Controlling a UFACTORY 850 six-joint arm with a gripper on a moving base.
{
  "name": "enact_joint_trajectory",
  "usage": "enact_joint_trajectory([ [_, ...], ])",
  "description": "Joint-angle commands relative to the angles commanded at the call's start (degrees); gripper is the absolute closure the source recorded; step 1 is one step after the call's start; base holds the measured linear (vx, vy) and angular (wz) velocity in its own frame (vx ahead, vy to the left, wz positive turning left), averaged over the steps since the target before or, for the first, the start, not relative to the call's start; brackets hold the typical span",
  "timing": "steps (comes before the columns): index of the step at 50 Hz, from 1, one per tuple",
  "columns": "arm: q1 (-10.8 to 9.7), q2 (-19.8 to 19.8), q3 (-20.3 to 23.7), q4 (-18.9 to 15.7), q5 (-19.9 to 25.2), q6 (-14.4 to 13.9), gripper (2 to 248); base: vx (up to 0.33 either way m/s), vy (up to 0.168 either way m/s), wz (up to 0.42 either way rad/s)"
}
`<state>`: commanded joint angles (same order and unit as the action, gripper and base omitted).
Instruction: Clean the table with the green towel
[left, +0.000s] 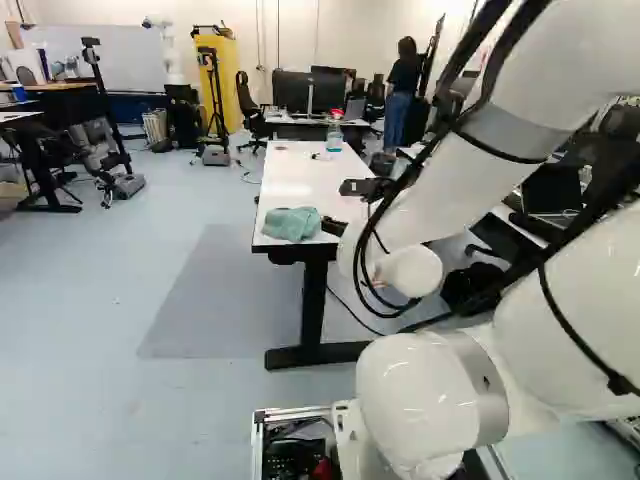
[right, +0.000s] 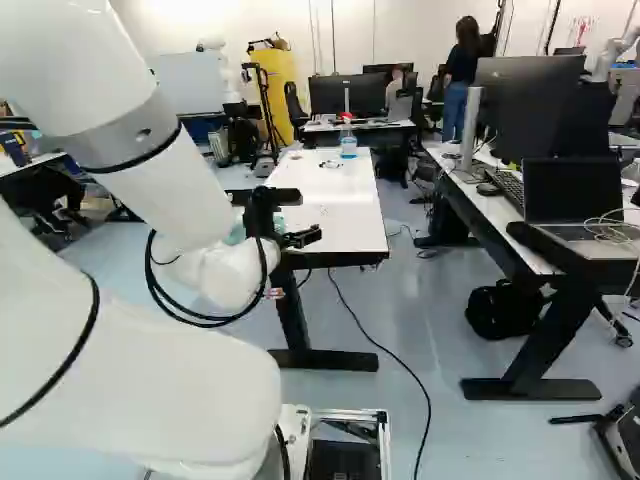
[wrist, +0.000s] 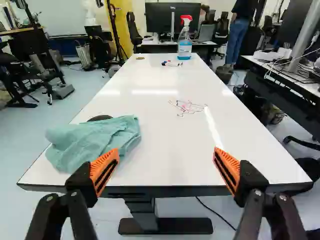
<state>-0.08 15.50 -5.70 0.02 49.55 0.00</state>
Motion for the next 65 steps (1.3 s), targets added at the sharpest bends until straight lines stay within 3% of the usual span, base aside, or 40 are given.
enact_joint_trajectory([
  [13,2.18,1.30,-1.40,0.00,0.00,0.00,3,0.000,0.000,0.000],
  [42,6.41,0.19,-6.50,0.00,-1.89,0.00,3,0.000,0.000,0.000],
  [65,10.48,-4.04,-10.20,0.00,-5.28,0.00,3,0.000,0.000,0.000],
])
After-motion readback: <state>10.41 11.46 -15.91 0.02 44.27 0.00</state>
